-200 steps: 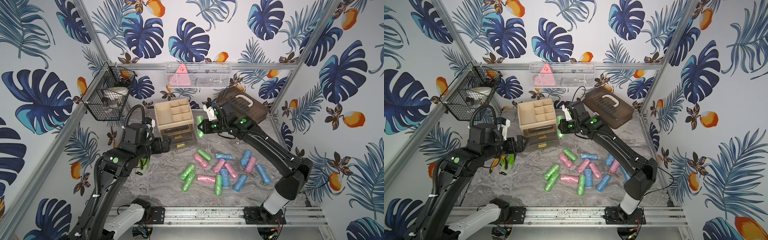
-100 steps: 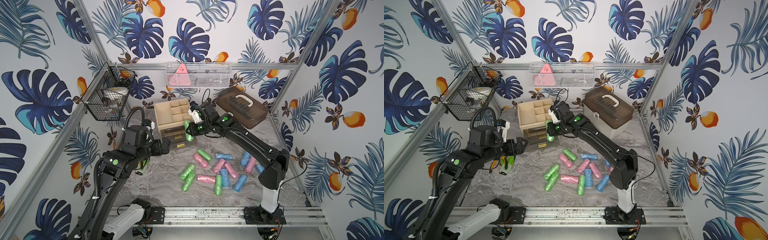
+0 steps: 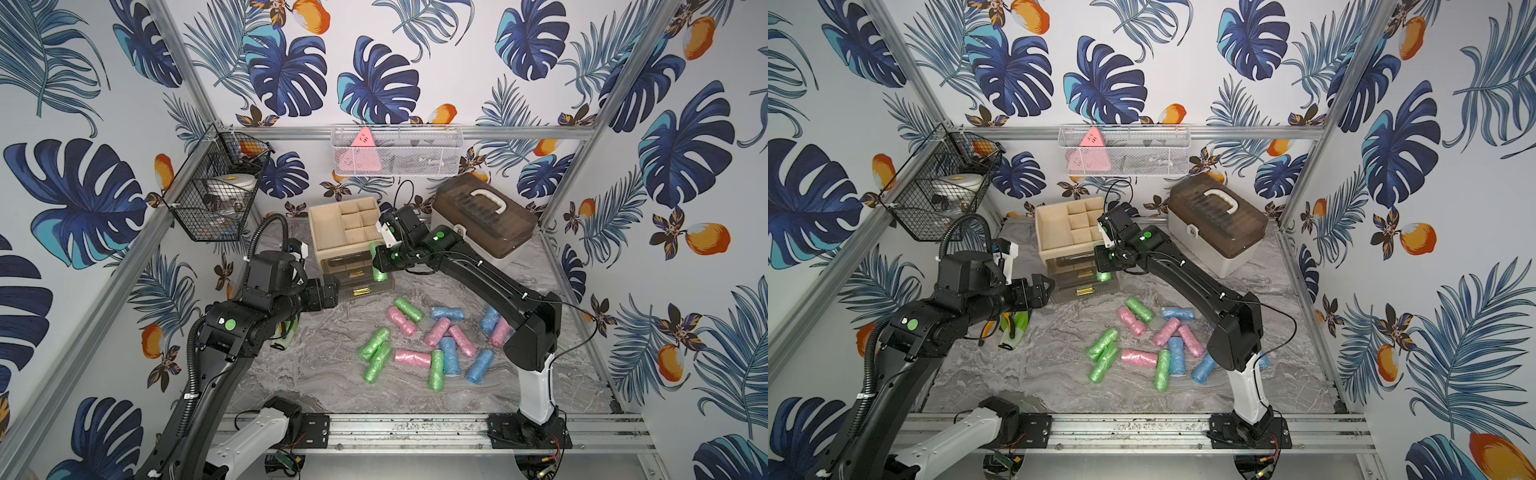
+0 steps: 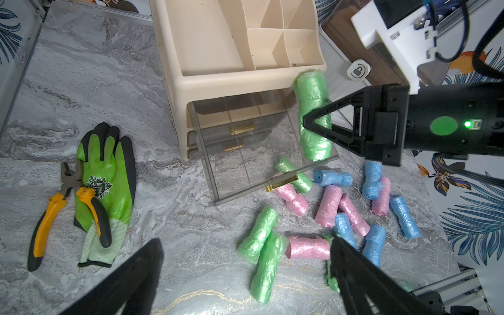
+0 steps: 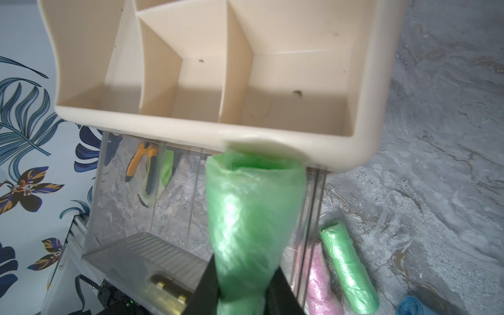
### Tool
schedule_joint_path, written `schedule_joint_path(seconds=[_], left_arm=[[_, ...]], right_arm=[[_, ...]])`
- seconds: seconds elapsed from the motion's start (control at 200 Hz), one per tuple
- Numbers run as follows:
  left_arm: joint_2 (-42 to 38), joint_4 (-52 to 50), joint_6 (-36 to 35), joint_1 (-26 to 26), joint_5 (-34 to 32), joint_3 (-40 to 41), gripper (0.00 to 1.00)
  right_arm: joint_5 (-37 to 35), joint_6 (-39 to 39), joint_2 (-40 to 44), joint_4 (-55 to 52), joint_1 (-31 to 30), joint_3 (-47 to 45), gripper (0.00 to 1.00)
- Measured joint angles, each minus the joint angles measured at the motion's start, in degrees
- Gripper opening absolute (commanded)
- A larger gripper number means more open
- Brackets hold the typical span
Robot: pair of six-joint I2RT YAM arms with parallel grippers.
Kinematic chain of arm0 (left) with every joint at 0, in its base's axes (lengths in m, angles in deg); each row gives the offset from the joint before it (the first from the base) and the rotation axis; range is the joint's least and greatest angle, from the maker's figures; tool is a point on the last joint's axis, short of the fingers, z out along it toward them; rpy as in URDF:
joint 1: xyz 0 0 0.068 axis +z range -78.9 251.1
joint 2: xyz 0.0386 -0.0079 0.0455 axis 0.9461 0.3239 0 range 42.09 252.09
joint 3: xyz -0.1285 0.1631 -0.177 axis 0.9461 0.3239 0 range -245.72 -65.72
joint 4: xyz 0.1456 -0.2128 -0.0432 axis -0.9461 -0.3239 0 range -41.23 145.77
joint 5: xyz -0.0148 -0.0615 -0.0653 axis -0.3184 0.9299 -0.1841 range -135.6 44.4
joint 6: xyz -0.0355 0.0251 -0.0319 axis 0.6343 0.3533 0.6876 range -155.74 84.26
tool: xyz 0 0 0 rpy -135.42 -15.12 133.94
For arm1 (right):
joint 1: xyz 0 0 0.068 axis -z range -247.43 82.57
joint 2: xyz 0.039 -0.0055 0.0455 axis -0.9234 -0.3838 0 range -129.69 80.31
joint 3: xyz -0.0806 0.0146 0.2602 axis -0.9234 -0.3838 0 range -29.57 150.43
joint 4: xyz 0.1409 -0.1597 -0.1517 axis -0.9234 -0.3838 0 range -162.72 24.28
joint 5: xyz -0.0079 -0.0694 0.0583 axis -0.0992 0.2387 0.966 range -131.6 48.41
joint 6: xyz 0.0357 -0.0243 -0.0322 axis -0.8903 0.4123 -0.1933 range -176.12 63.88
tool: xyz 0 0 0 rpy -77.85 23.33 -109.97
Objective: Sort the rolls of trash bags by color and place them into the drawer
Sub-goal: Place the roll of trash bags in the drawer.
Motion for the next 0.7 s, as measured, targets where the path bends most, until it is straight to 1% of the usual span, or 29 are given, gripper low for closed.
schedule_joint_path(seconds=[0.255,0.345,0.44,0.51,0.61,0.7], left_arm=[[0.26,0.00,0.00,0.04,-0.02,-0.02,0.99],[0.24,0.00,0.00,0.04,-0.04,-0.02,0.99],[0.24,0.00,0.00,0.04,-0.04,-0.02,0.99],[0.22,0.00,0.00,0.04,-0.04,-0.02,0.99],[0.24,0.00,0.00,0.04,-0.02,-0.02,0.99],[0.26,0.00,0.00,0.07,-0.02,-0.02,0.99]], right_arm=[[-1.14,0.22,-4.11,-4.59,-0.09,4.35,0.23],[-1.11,0.22,-4.74,-5.46,-0.09,5.33,0.30],[-1.14,0.22,-4.94,-6.14,-0.09,5.92,0.43],[-1.18,0.22,-4.94,-6.54,-0.11,6.10,0.50],[-1.18,0.17,-4.94,-6.75,-0.13,6.19,0.57],[-1.16,0.00,-4.92,-6.84,-0.13,6.47,0.57]])
